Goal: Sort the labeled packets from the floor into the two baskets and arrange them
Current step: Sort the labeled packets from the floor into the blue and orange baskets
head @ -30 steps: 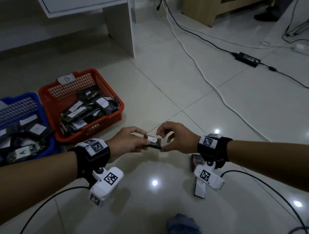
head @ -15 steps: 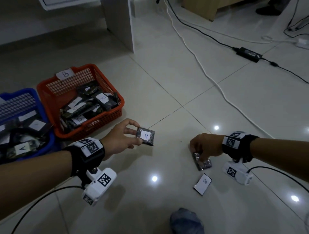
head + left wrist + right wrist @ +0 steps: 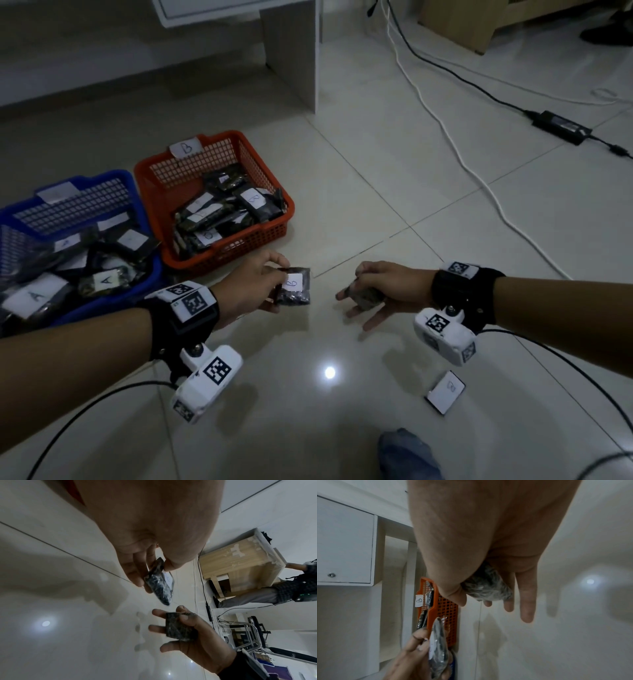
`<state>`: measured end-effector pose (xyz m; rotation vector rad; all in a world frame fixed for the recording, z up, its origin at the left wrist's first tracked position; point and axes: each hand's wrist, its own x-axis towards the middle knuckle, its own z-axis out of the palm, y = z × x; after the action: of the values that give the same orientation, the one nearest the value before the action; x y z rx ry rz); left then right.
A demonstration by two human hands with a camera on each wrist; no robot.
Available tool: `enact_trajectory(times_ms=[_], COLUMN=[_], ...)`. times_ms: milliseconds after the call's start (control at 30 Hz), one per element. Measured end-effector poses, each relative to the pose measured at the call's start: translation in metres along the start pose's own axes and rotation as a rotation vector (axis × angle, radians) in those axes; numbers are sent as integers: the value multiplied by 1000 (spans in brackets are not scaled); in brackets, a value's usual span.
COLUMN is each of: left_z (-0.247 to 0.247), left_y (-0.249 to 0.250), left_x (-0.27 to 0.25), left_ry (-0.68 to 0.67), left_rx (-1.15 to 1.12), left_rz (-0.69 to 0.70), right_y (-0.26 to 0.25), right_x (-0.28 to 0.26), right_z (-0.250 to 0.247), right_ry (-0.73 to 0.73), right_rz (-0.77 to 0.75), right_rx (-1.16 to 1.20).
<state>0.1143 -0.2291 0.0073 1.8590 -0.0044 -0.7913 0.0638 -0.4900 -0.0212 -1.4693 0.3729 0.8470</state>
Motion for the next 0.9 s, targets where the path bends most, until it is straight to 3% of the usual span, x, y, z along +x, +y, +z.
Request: enact_trajectory(times_ms=[200,700,800,900], left_z=[-31,-99,-115,-128], left_y=[-15,-34,-27,-15], left_x=[-19,-45,-35,-19], left_ry=[83,209,279,371], left_rx=[16,123,309,548], left_rz=[17,163,291,346], right_y=[-17,-57,-73,-97], right_x=[32,76,82,92], right_z=[29,83,81,77], right_ry=[-63,-8,79,294], right_rz=[-109,-352,-418,-531], right_rx=[3,39,22,-118])
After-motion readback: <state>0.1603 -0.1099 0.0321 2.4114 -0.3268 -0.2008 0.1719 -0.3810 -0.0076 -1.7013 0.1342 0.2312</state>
